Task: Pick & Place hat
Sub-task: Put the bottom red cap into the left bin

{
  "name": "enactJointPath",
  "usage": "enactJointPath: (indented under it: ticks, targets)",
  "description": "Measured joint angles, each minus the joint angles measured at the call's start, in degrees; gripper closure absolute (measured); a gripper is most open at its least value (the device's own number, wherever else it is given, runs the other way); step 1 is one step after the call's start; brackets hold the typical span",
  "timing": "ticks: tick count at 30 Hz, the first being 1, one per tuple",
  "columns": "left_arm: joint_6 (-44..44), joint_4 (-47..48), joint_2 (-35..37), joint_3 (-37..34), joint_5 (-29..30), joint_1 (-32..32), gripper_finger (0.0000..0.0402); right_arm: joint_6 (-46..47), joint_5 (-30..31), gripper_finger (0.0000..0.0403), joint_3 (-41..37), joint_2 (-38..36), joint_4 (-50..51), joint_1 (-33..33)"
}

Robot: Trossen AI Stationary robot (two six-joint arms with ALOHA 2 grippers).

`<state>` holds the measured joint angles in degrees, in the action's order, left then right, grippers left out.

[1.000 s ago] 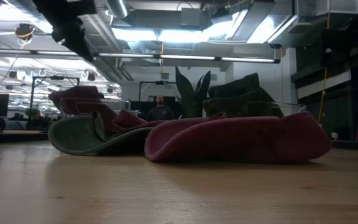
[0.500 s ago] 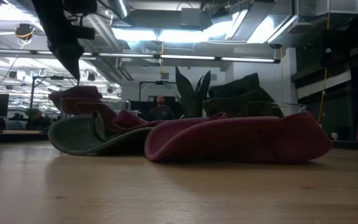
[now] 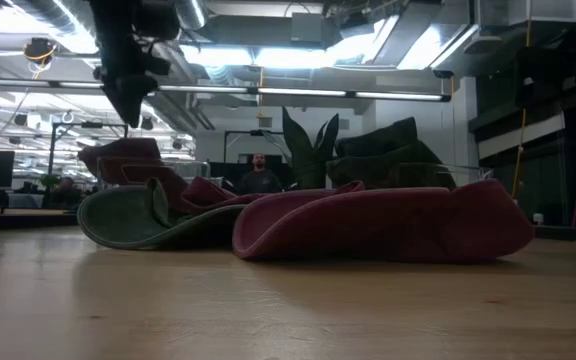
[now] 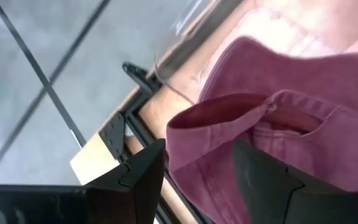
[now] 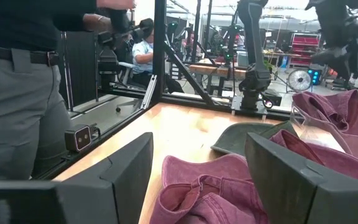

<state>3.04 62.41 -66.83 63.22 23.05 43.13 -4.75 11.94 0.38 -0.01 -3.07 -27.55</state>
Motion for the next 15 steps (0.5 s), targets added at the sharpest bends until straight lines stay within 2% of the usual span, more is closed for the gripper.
enactJointPath:
  ticks: [9,15]
  targets:
    - [3.85,2.72,-4.28,0.0,-3.74,6.29,0.0219,0.0,-0.01,0.015,0.0,0.0,0.0,0.01]
    - [6.65,3.45,-5.98,0.0,-3.15,9.32,0.0219,0.0,0.0,0.015,0.0,0.0,-0.02,0.01]
